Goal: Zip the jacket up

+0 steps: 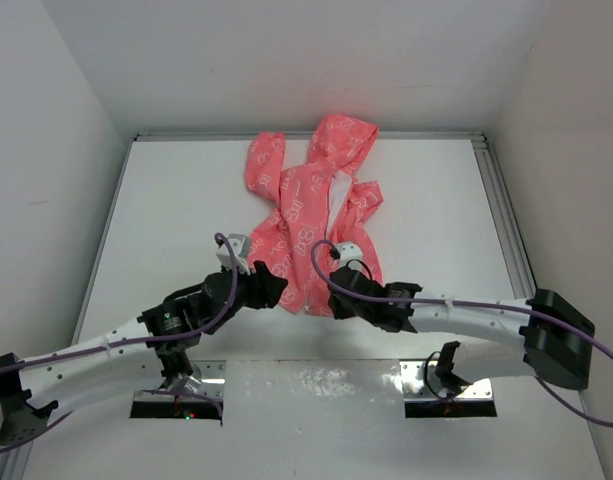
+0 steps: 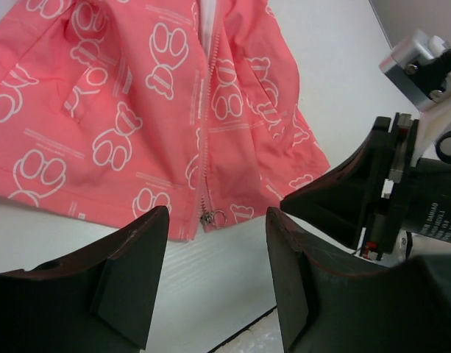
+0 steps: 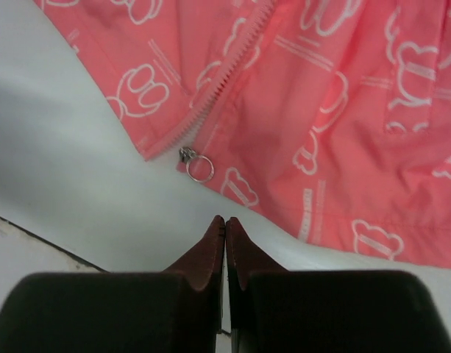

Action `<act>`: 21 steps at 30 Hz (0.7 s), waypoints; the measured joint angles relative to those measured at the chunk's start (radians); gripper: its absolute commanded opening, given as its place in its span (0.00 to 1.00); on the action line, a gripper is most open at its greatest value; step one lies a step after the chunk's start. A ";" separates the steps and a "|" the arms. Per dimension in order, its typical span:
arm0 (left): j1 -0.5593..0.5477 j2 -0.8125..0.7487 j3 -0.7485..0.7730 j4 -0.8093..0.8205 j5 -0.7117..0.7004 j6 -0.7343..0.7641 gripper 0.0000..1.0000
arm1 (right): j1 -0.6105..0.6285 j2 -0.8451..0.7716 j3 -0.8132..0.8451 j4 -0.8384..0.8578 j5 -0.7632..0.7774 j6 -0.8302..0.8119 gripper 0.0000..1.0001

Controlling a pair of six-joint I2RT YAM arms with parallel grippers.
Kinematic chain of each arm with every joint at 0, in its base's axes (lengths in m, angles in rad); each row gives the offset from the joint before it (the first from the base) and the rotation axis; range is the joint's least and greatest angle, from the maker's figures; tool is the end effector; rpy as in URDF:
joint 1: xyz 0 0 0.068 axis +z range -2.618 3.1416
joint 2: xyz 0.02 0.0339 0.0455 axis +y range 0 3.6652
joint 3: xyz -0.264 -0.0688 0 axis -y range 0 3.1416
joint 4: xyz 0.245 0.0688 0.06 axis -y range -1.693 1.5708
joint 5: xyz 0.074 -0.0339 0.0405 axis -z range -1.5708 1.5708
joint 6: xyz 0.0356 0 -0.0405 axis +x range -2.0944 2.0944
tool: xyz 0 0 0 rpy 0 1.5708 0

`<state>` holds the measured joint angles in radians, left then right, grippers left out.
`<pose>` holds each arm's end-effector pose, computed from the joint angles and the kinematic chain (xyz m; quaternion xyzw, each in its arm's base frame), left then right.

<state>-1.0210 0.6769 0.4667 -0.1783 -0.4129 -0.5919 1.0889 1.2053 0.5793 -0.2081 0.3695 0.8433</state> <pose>0.0984 -0.1332 0.2460 0.0614 0.8184 -0.2760 0.5004 0.1186 0.1991 0.1857 -0.0467 0.9182 0.1938 0.3422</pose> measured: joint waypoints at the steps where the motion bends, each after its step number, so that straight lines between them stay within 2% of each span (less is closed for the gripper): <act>1: 0.000 -0.004 0.001 -0.010 -0.005 -0.001 0.53 | 0.000 0.029 0.018 0.006 -0.003 0.002 0.00; 8: 0.000 -0.121 0.019 -0.060 -0.047 -0.017 0.47 | 0.002 0.186 0.130 0.042 -0.004 0.004 0.00; 11: 0.000 -0.146 0.032 -0.060 -0.065 -0.021 0.40 | 0.011 0.233 0.159 0.044 0.002 0.013 0.11; 12: 0.000 -0.155 0.035 -0.062 -0.074 -0.025 0.38 | 0.014 0.249 0.169 0.043 0.005 0.018 0.21; 13: 0.000 -0.157 0.040 -0.063 -0.080 -0.028 0.35 | 0.017 0.270 0.182 0.042 0.006 0.024 0.26; 14: 0.000 -0.154 0.043 -0.063 -0.084 -0.035 0.25 | 0.020 0.291 0.194 0.043 0.009 0.031 0.30; 15: 0.000 -0.152 0.043 -0.064 -0.086 -0.044 0.20 | 0.022 0.312 0.205 0.043 0.013 0.035 0.33; 17: 0.000 -0.148 0.043 -0.077 -0.090 -0.050 0.09 | 0.026 0.359 0.234 0.041 0.017 0.047 0.34; 21: 0.000 -0.166 0.041 -0.107 -0.103 -0.069 0.12 | 0.033 0.439 0.274 0.044 0.036 0.073 0.34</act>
<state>-1.0210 0.5114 0.5079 -0.2852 -0.5163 -0.6605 1.1221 1.6447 0.8536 -0.1642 0.4053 0.9161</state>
